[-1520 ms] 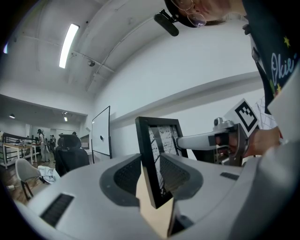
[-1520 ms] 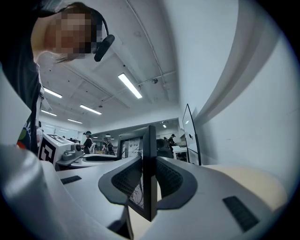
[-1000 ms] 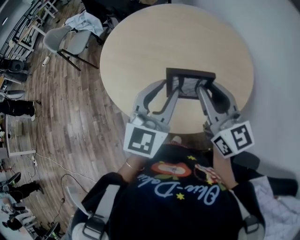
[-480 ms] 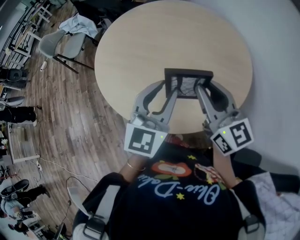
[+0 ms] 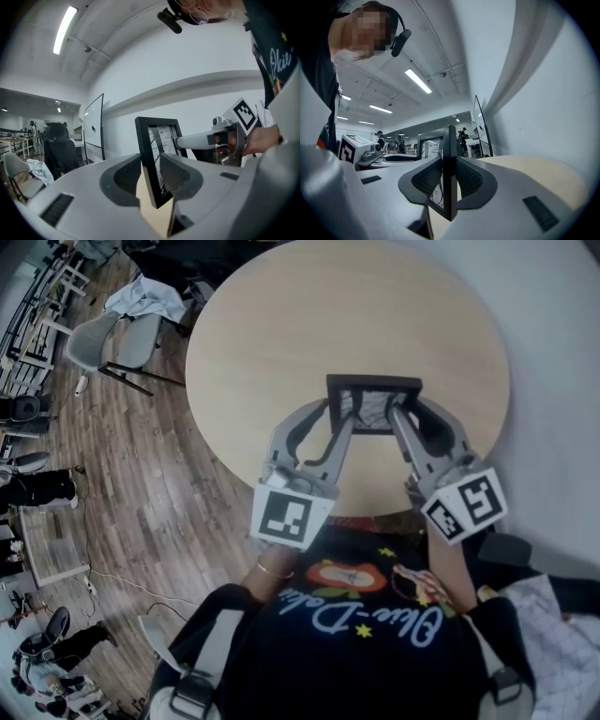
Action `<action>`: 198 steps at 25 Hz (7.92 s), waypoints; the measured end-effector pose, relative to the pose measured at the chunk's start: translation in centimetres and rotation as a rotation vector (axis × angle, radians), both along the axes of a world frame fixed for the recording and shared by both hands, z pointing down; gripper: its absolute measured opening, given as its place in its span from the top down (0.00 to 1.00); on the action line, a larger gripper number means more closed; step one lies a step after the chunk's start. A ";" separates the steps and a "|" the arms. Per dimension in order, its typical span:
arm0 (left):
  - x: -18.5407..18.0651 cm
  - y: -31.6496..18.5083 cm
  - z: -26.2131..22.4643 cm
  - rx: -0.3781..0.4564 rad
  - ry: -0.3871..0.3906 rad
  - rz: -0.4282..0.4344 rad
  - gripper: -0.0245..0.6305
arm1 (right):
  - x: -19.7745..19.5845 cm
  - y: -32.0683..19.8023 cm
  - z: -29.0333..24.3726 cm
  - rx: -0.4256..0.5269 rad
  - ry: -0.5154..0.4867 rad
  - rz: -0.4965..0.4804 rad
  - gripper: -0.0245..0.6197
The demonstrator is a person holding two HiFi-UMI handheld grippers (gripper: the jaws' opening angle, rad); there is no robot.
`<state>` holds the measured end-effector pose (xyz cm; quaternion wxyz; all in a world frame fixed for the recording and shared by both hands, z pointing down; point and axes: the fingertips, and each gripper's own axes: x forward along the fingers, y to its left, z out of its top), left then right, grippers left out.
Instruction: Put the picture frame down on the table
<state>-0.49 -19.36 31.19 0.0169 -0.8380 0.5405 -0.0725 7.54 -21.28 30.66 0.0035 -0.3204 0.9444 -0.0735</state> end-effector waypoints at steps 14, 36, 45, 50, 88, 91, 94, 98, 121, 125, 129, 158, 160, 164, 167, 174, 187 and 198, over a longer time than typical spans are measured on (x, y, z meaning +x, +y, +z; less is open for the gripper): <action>-4.7 -5.3 4.7 -0.120 0.011 0.028 0.80 | -4.7 -5.3 4.3 -0.106 0.049 0.028 0.85; -6.2 -8.0 13.1 -0.314 -0.020 0.077 0.80 | -6.2 -8.4 12.1 -0.306 0.138 0.045 0.85; -5.7 -8.4 16.3 -0.383 -0.027 0.100 0.80 | -5.4 -8.9 15.5 -0.398 0.145 0.072 0.85; -5.4 -8.5 17.8 -0.429 -0.042 0.115 0.80 | -5.1 -9.1 17.1 -0.451 0.151 0.088 0.85; -6.3 -11.7 22.6 -0.532 -0.058 0.136 0.79 | -5.9 -13.0 22.7 -0.539 0.300 0.129 0.83; -6.2 -11.9 22.9 -0.533 -0.057 0.136 0.79 | -5.8 -13.1 23.0 -0.543 0.306 0.131 0.82; -6.2 -11.9 23.1 -0.534 -0.060 0.133 0.79 | -5.7 -13.1 23.3 -0.543 0.324 0.136 0.82; -6.1 -11.9 23.3 -0.541 -0.056 0.131 0.79 | -5.6 -13.2 23.6 -0.544 0.348 0.139 0.82; -5.6 -12.3 24.2 -0.568 -0.083 0.108 0.79 | -5.3 -13.8 25.0 -0.559 0.434 0.143 0.81; -5.4 -12.5 24.4 -0.568 -0.093 0.106 0.79 | -5.3 -13.9 25.2 -0.556 0.457 0.146 0.81; -5.5 -12.4 24.7 -0.569 -0.123 0.106 0.79 | -5.4 -14.0 25.6 -0.548 0.487 0.147 0.81; -5.9 -13.2 25.3 -0.545 -0.219 0.144 0.79 | -5.8 -14.7 25.4 -0.467 0.580 0.147 0.80; -6.1 -13.5 24.5 -0.525 -0.170 0.138 0.79 | -6.0 -15.0 24.9 -0.454 0.554 0.145 0.80; -5.9 -13.3 21.4 -0.443 -0.113 0.133 0.79 | -5.7 -14.6 22.9 -0.403 0.514 0.145 0.80; -5.8 -13.0 18.7 -0.369 -0.065 0.135 0.80 | -5.8 -14.2 21.0 -0.362 0.470 0.152 0.80; -5.8 -11.6 13.7 -0.246 -0.015 0.121 0.80 | -5.3 -13.0 16.0 -0.245 0.366 0.180 0.93; -5.4 -9.1 7.2 -0.094 -0.038 0.105 0.96 | -4.8 -10.5 9.4 -0.141 0.233 0.165 0.96; -5.4 -8.2 6.1 -0.074 -0.044 0.105 0.96 | -5.1 -9.8 8.5 -0.127 0.231 0.149 0.96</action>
